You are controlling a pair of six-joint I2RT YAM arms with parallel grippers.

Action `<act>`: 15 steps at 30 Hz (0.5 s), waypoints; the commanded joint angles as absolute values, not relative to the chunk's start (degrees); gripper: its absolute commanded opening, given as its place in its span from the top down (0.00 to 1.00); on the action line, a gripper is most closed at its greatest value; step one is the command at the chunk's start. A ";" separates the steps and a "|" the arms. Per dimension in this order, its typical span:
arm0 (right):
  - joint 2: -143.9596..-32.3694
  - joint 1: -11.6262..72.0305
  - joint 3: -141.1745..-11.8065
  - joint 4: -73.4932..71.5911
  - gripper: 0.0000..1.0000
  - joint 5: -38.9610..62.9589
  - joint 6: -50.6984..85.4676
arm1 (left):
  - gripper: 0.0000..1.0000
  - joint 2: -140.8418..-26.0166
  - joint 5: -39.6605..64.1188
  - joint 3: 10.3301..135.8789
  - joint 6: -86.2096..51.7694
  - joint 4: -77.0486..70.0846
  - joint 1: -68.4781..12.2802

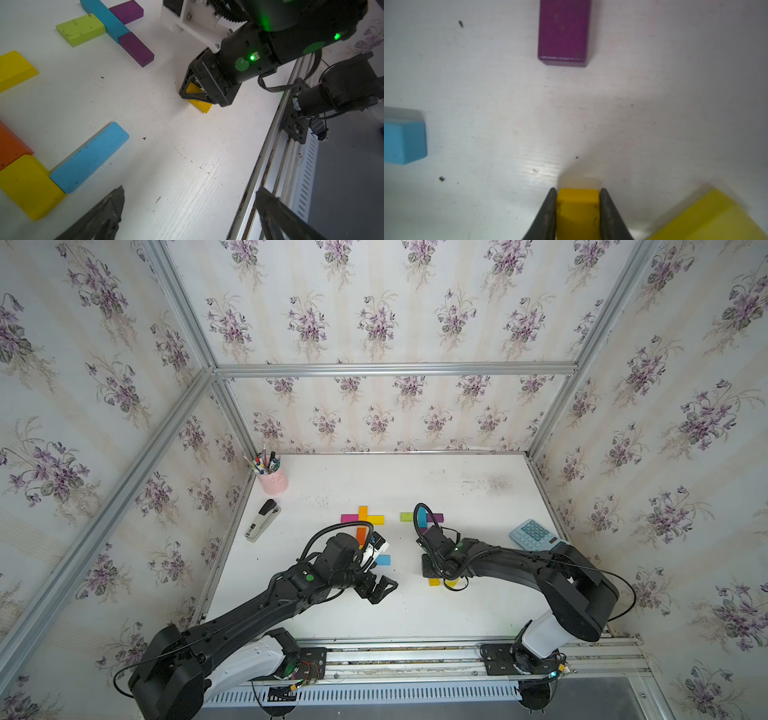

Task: Assemble the letter t with building blocks
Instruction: Assemble the building block at the center of the board.

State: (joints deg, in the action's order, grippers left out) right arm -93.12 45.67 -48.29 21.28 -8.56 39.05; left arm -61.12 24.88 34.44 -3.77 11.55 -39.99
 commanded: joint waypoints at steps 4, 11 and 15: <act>-96.11 44.43 -51.31 23.05 0.75 -11.48 40.34 | 0.00 -63.35 27.41 35.69 -2.24 9.67 -39.00; -98.17 43.24 -51.85 19.60 0.64 -9.85 40.25 | 0.00 -63.83 28.83 36.03 -1.82 9.85 -38.33; -97.12 43.33 -50.80 19.52 0.55 -9.49 40.64 | 0.00 -63.78 29.69 35.88 -1.86 9.84 -38.23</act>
State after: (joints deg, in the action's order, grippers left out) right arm -97.41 43.35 -51.68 17.91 -10.33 39.48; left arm -63.77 28.29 35.62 -2.39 10.96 -38.37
